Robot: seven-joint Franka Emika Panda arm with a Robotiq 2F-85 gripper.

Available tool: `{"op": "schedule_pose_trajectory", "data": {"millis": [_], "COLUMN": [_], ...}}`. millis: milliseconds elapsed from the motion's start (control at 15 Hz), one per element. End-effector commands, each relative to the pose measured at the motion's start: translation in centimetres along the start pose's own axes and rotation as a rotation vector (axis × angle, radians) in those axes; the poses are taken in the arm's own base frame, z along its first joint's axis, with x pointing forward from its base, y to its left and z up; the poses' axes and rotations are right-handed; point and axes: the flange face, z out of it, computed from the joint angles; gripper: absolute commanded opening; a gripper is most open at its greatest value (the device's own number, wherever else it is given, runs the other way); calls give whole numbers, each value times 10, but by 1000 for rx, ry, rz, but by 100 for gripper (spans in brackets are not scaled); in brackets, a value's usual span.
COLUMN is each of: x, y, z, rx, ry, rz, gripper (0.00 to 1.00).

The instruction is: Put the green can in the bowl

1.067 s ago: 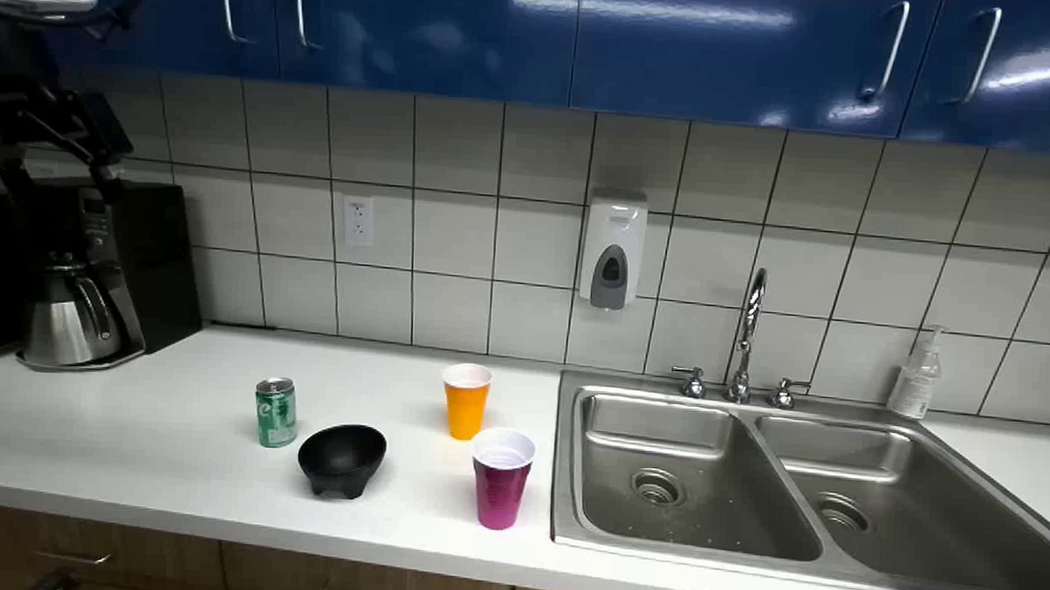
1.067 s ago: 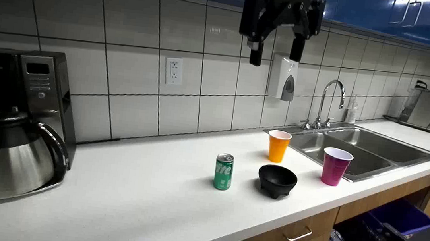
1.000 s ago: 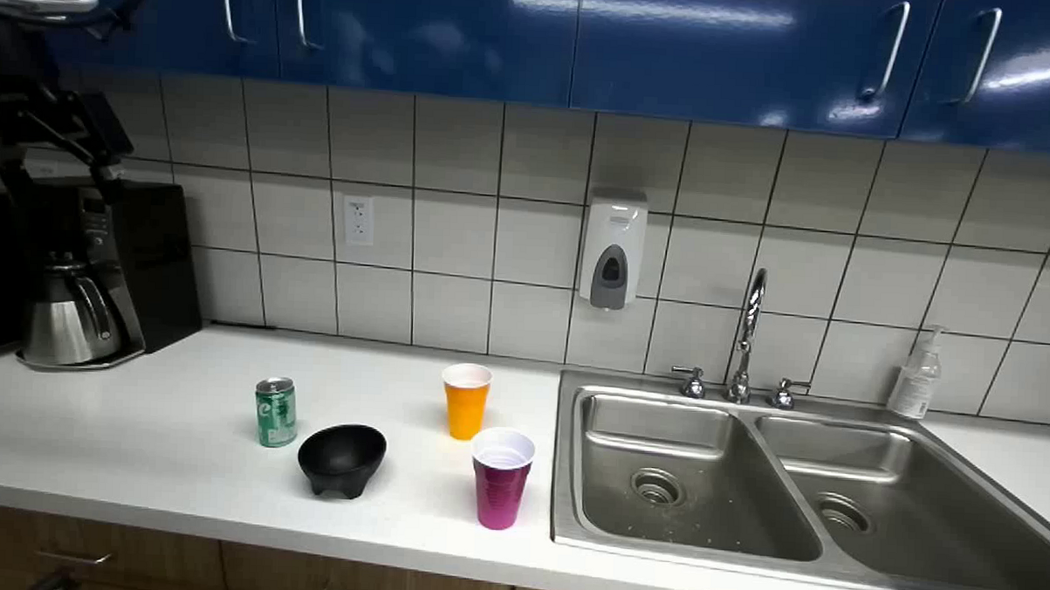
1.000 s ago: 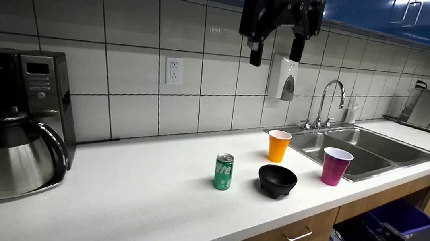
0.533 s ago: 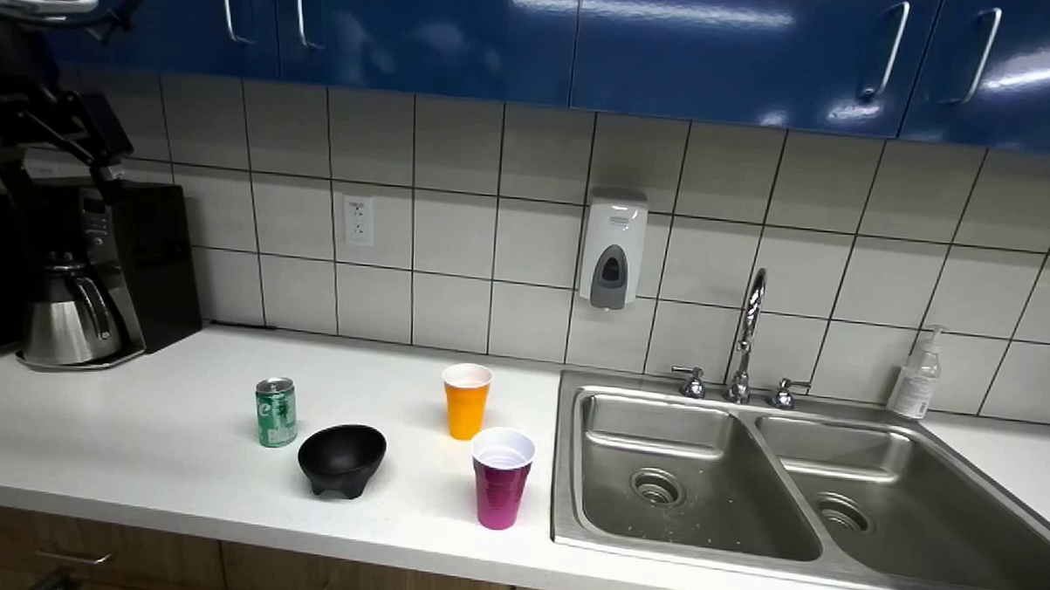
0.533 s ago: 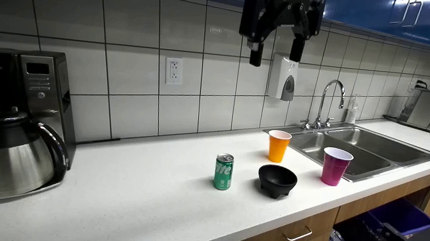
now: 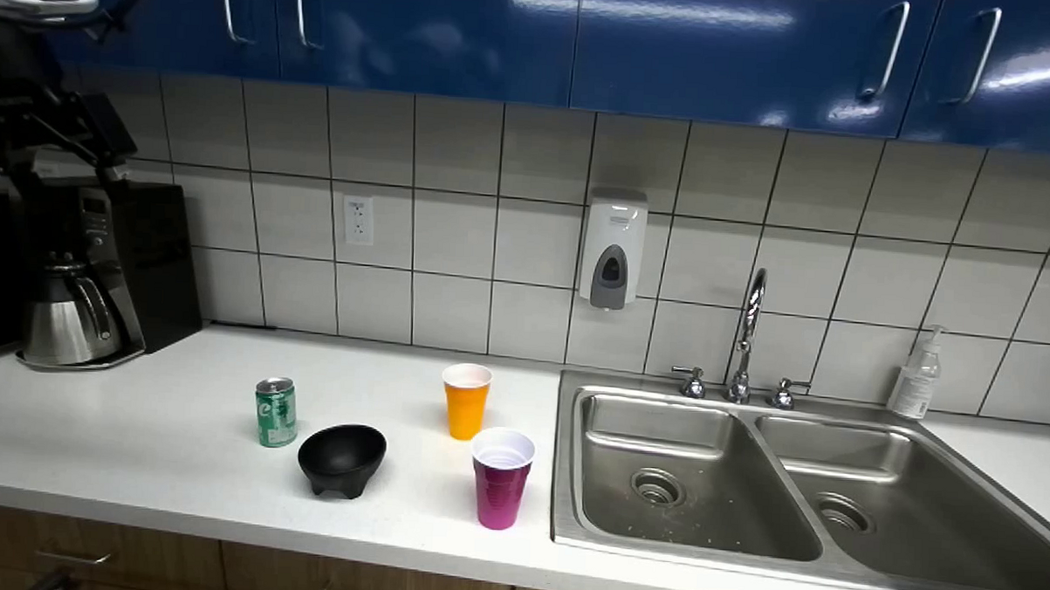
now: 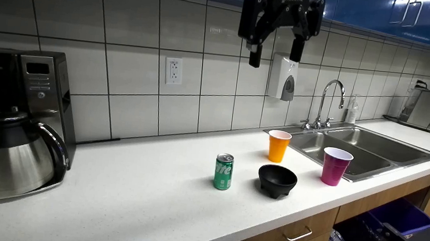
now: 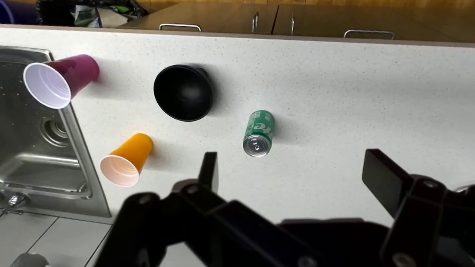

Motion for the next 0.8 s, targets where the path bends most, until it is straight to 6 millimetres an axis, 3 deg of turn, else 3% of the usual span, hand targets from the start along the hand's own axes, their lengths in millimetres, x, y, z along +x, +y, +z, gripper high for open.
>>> {"op": "schedule_pose_trajectory", "data": {"millis": [0,400,733], "x": [2,12,25], "y": [-5,-7,6], "z": [13,49,81], "rx": [-36,-43,-13], "ry": [38,59,37], "rz": [39,55,75], "gripper": [100,100,100]}}
